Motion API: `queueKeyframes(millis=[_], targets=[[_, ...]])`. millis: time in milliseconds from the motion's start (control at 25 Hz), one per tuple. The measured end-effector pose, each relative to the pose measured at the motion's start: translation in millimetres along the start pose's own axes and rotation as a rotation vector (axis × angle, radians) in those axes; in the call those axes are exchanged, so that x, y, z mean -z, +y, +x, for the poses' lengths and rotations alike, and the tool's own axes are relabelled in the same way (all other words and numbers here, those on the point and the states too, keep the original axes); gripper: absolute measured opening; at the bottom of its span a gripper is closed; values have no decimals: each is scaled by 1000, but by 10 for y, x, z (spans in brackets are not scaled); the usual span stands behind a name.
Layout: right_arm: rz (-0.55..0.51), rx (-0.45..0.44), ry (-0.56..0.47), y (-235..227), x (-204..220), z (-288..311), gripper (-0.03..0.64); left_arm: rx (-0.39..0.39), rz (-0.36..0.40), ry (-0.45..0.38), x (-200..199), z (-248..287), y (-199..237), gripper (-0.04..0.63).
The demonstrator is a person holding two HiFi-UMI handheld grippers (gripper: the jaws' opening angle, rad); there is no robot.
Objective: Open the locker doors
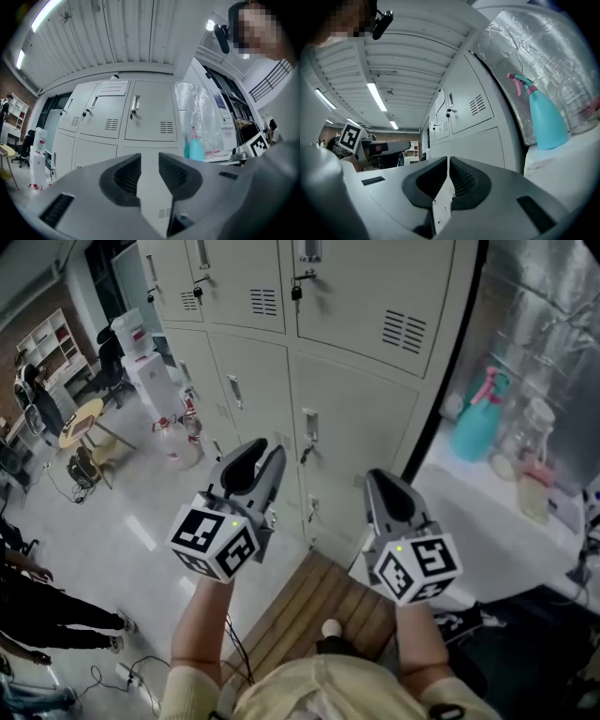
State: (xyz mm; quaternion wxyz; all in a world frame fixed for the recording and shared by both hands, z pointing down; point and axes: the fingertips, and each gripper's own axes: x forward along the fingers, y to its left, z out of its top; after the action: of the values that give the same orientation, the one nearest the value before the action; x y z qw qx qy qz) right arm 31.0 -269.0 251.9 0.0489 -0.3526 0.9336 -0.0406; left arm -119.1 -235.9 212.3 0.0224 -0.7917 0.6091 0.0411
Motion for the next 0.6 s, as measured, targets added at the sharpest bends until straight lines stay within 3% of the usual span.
queueKeyframes(millis=[360, 600], targets=[[-19, -60, -35, -135, -137, 322, -6, -34, 80, -60, -380, 528, 171, 115], [-12, -76, -36, -254, -172, 515, -6, -43, 89, -113, -777, 831, 306, 121]])
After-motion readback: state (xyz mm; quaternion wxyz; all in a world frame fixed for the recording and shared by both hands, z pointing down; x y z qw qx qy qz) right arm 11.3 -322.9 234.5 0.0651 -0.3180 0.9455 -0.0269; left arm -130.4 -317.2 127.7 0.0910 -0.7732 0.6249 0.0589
